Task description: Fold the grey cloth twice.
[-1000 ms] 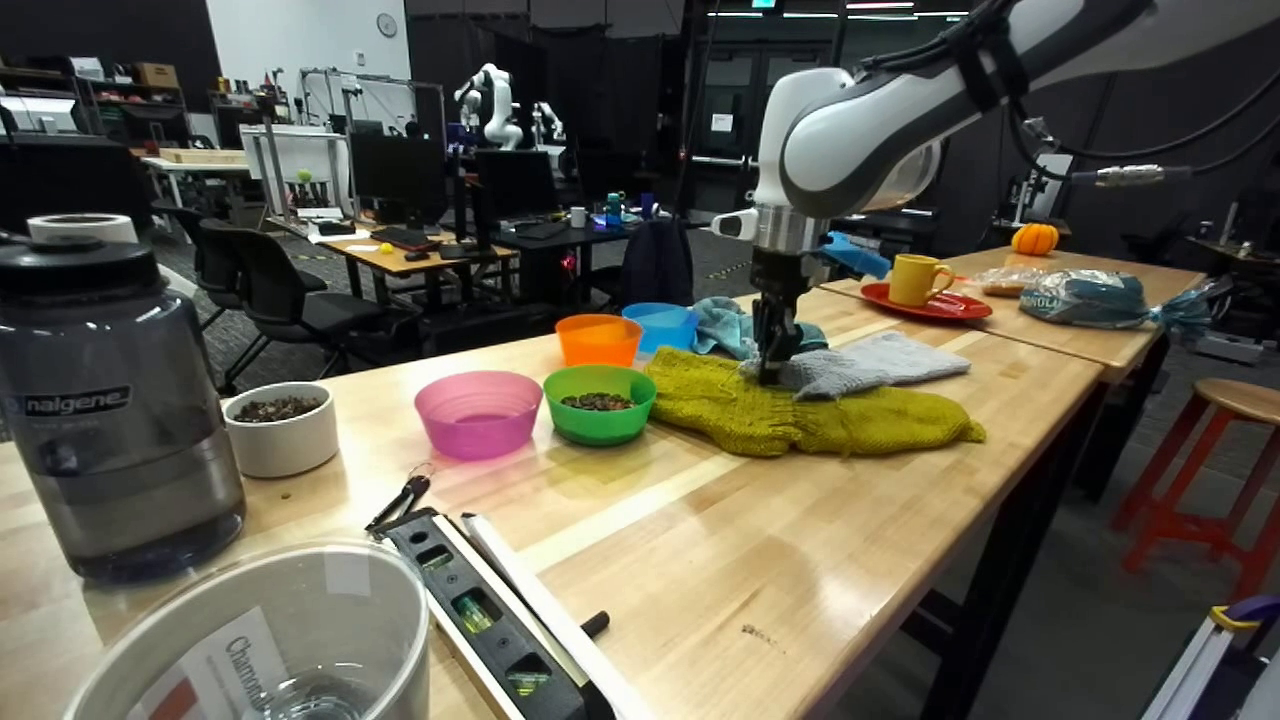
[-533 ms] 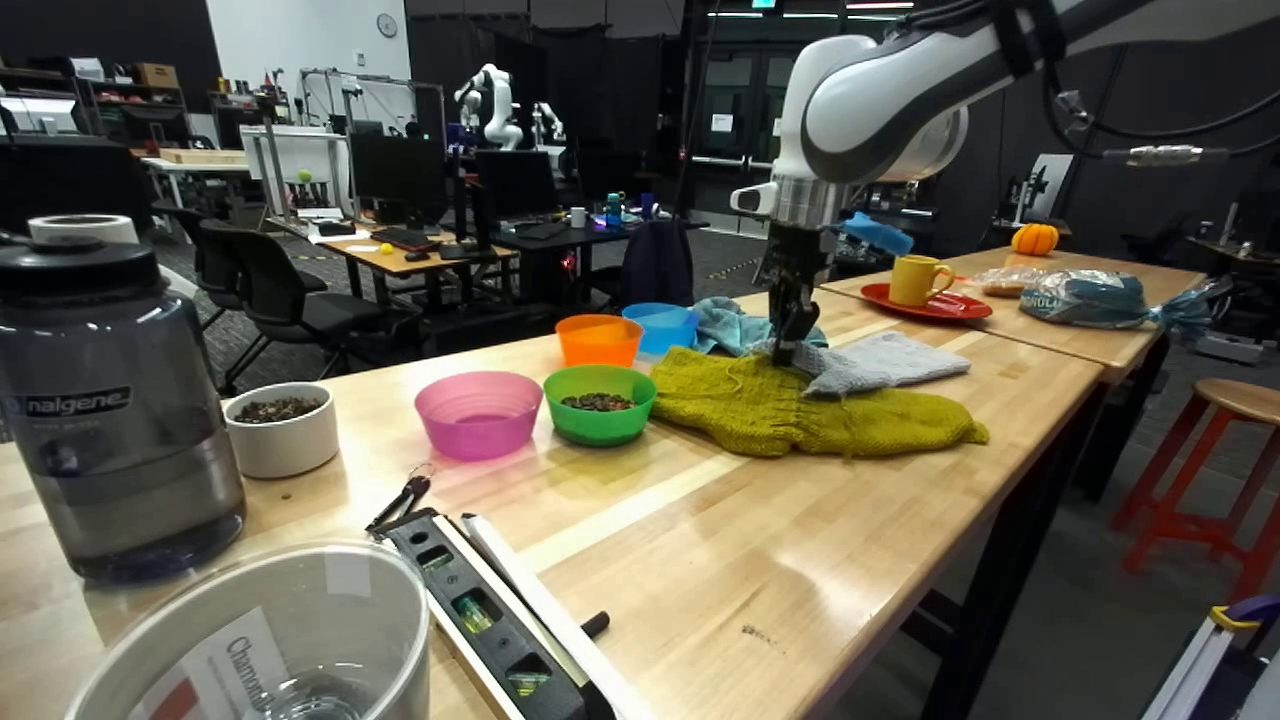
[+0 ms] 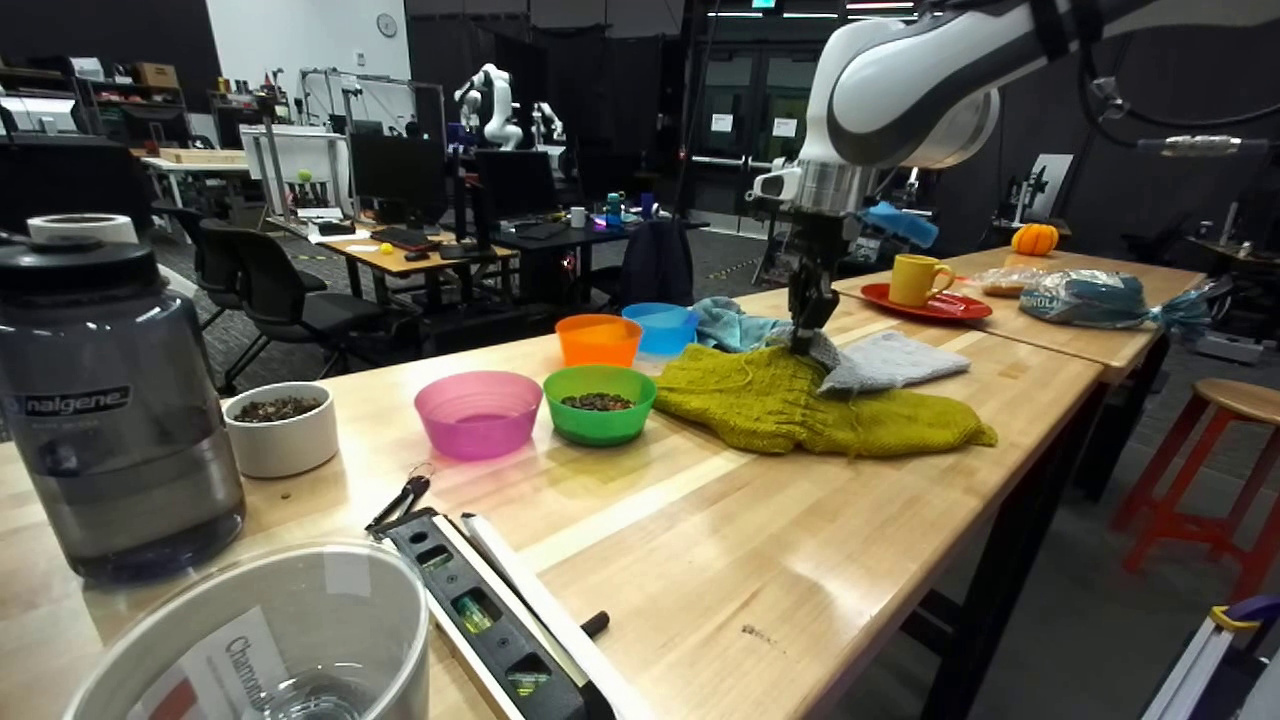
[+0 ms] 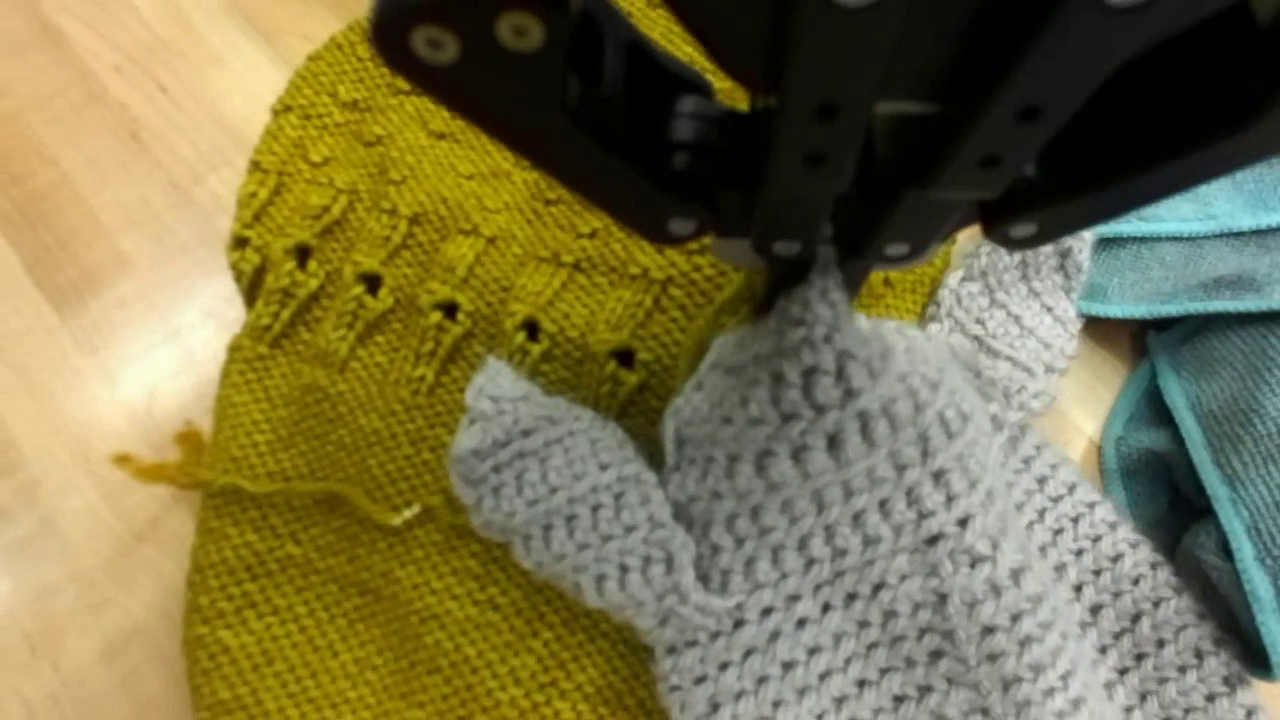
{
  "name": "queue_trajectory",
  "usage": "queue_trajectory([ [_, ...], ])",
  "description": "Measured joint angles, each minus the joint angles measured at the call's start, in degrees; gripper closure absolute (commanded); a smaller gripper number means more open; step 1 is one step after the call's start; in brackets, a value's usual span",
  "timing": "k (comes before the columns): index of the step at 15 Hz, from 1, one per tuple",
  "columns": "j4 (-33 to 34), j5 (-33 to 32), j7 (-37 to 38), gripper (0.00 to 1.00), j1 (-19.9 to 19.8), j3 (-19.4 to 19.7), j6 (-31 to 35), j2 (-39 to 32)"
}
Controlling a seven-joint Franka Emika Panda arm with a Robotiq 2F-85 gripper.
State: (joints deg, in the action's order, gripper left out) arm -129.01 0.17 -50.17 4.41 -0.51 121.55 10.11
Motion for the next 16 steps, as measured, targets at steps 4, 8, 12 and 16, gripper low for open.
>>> queue_trajectory([
  [4, -0.5, 0.0, 0.0, 0.69, 0.0, 0.0, 0.1, 0.5],
  [8, -0.8, 0.0, 0.1, 0.96, 0.0, 0.0, 0.3, 0.9],
  [12, -0.9, 0.0, 0.1, 0.99, 0.0, 0.2, 0.8, 1.0],
  [16, -0.9, 0.0, 0.2, 0.99, 0.0, 0.5, 1.1, 1.3],
])
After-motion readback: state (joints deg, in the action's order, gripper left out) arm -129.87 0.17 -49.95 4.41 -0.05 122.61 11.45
